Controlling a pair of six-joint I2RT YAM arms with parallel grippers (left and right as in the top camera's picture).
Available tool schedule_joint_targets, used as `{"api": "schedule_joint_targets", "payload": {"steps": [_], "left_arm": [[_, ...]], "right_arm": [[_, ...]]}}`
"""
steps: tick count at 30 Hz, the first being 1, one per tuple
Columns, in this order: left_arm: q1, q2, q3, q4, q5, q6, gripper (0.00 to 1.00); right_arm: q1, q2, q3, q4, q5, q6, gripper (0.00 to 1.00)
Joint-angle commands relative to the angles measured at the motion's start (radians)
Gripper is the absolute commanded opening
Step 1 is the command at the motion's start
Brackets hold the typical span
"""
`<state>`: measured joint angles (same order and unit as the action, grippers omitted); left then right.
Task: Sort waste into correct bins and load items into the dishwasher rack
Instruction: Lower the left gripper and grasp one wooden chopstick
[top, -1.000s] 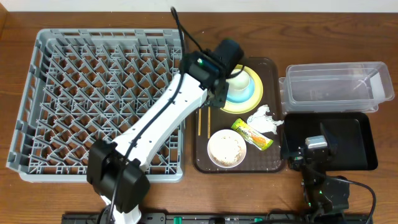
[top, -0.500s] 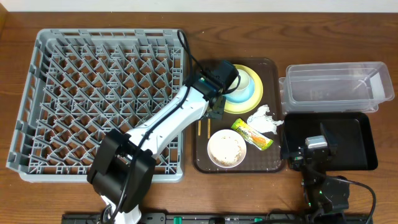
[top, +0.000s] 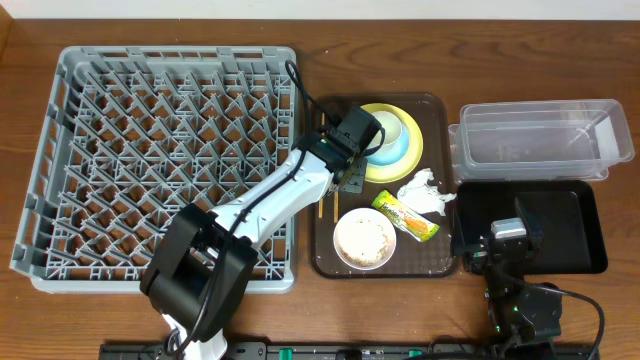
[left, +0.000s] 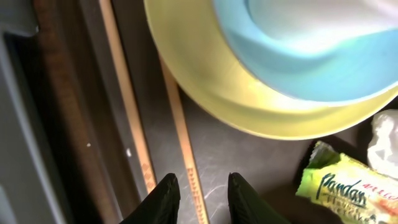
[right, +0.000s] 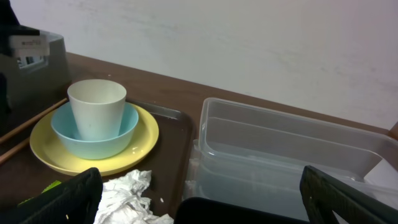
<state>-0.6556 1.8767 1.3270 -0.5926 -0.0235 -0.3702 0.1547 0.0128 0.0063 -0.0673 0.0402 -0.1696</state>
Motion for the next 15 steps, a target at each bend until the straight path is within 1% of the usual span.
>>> {"api": "schedule_joint_targets", "payload": {"steps": [1,7,15], "left_arm": [[0.003,0.018,-0.008,0.015,0.013,-0.010,0.30],[0.003,0.040,-0.008,0.042,0.012,-0.009,0.29],[0.004,0.119,-0.008,0.056,0.011,-0.009,0.29]], "right_arm": [[0.000,-0.003,-0.001,-0.004,0.000,-0.003,0.99],[0.000,-0.003,-0.001,-0.004,0.000,-0.004,0.99],[0.000,-0.003,-0.001,-0.004,0.000,-0.003,0.99]]}}
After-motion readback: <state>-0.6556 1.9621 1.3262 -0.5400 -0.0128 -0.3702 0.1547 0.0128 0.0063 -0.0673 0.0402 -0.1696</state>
